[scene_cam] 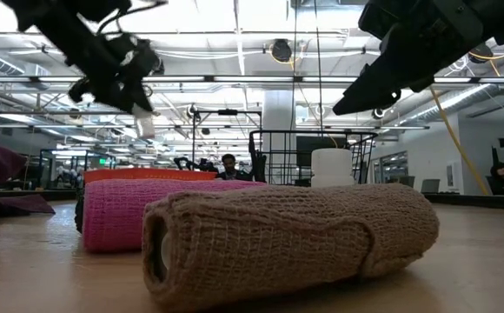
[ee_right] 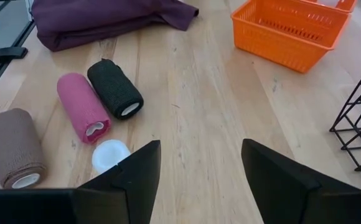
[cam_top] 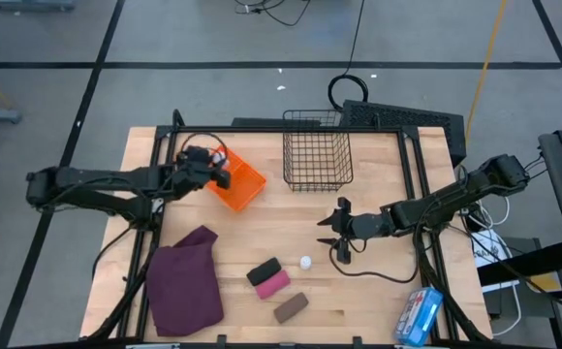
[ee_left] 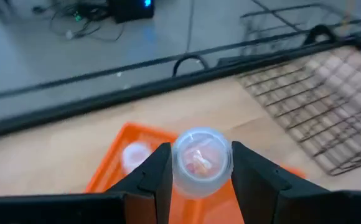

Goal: Pick & Place Medicine items
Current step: Put the white pill bottle into the top orange basket

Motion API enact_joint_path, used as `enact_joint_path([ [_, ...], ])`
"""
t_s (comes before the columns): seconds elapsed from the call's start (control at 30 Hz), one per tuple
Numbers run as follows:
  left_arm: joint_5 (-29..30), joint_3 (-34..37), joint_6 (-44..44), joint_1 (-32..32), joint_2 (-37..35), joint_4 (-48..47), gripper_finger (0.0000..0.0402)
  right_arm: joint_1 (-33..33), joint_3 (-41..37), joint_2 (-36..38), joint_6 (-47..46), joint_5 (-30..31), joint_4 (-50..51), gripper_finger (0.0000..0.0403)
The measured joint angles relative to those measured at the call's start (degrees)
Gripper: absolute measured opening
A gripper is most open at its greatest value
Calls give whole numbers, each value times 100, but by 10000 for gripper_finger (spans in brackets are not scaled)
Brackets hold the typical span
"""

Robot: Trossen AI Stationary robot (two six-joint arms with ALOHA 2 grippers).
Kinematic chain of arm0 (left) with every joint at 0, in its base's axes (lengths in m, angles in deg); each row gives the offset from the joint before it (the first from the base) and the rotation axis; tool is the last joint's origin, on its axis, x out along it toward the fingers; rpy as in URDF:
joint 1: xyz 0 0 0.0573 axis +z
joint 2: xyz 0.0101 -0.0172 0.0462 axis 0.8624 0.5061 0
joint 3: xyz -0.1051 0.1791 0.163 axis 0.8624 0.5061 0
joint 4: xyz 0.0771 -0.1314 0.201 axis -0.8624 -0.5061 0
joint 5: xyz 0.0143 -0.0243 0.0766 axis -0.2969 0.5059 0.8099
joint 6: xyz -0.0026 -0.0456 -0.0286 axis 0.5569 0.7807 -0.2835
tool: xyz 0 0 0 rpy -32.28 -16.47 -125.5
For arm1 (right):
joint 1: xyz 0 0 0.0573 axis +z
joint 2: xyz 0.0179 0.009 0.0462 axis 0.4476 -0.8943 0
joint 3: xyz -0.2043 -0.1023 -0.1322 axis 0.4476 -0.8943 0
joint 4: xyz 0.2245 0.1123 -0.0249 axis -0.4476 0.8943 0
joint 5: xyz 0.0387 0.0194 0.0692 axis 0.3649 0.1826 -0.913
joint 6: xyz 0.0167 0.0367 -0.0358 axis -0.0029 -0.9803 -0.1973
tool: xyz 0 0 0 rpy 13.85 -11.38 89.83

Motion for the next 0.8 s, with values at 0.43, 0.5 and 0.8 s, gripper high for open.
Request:
enact_joint_path([
  [0.43,-248,1027,783,896,78,2,134,0,0,0,2,24,0,210],
  [0.5,-343,1104,852,984,95,-5,134,0,-1,0,2,24,1,210],
  [0.8,-541,1172,1035,1079,573,23,134,0,0,-2,2,28,0,210],
])
